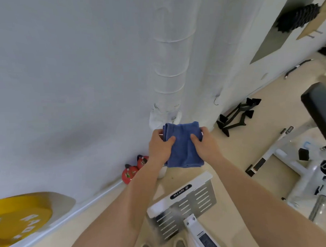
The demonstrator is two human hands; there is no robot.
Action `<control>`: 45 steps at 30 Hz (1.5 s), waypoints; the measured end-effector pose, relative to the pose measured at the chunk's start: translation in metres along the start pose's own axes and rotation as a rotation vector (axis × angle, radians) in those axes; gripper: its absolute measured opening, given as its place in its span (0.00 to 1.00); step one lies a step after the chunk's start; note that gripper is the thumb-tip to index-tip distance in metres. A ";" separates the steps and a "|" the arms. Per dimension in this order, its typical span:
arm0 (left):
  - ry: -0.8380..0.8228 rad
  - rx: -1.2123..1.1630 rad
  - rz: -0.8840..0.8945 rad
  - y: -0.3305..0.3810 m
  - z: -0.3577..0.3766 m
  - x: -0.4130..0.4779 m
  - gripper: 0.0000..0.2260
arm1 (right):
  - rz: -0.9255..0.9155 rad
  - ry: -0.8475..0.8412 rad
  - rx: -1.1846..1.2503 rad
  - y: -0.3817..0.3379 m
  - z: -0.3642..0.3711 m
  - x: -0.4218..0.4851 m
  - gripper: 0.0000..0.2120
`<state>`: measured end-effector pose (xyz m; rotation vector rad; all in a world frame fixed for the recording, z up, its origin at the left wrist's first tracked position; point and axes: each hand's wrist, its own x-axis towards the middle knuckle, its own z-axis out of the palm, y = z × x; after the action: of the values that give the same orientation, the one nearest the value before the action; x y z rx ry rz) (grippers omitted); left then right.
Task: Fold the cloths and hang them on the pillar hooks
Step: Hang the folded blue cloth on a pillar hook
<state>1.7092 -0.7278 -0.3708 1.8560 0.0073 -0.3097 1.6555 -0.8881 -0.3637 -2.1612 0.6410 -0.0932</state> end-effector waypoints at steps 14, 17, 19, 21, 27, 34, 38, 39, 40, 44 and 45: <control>0.304 -0.124 -0.142 -0.019 0.039 0.108 0.04 | -0.102 -0.097 0.114 0.014 0.034 0.150 0.07; 0.331 -0.115 -0.148 -0.029 0.045 0.113 0.06 | -0.118 -0.105 0.079 0.021 0.041 0.164 0.05; 0.342 -0.080 -0.145 -0.036 0.050 0.114 0.06 | -0.123 -0.104 0.044 0.030 0.043 0.172 0.06; 0.345 -0.051 -0.168 -0.045 0.053 0.116 0.07 | -0.090 -0.125 0.000 0.040 0.046 0.176 0.07; 0.310 -0.007 -0.298 -0.063 0.057 0.124 0.10 | 0.022 -0.114 0.020 0.052 0.056 0.167 0.17; 0.369 -0.022 -0.292 -0.067 0.061 0.124 0.09 | -0.275 -0.055 -0.115 0.048 0.055 0.140 0.17; 0.406 0.076 -0.140 -0.070 0.067 0.115 0.09 | -0.191 -0.043 -0.112 0.044 0.060 0.156 0.12; 0.446 0.153 -0.071 -0.070 0.068 0.112 0.08 | -0.148 -0.047 -0.101 0.041 0.062 0.160 0.11; 0.486 0.238 0.016 -0.070 0.069 0.108 0.05 | -0.110 -0.049 -0.094 0.039 0.064 0.163 0.11; 0.455 0.448 0.296 -0.069 0.074 0.105 0.06 | 0.007 -0.056 -0.138 0.039 0.065 0.169 0.15; 0.450 0.438 0.298 -0.065 0.077 0.104 0.06 | 0.015 -0.059 -0.165 0.039 0.065 0.169 0.15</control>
<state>1.7834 -0.7959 -0.4747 2.2889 -0.0308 0.3433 1.8041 -0.9417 -0.4605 -2.3086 0.6500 0.0323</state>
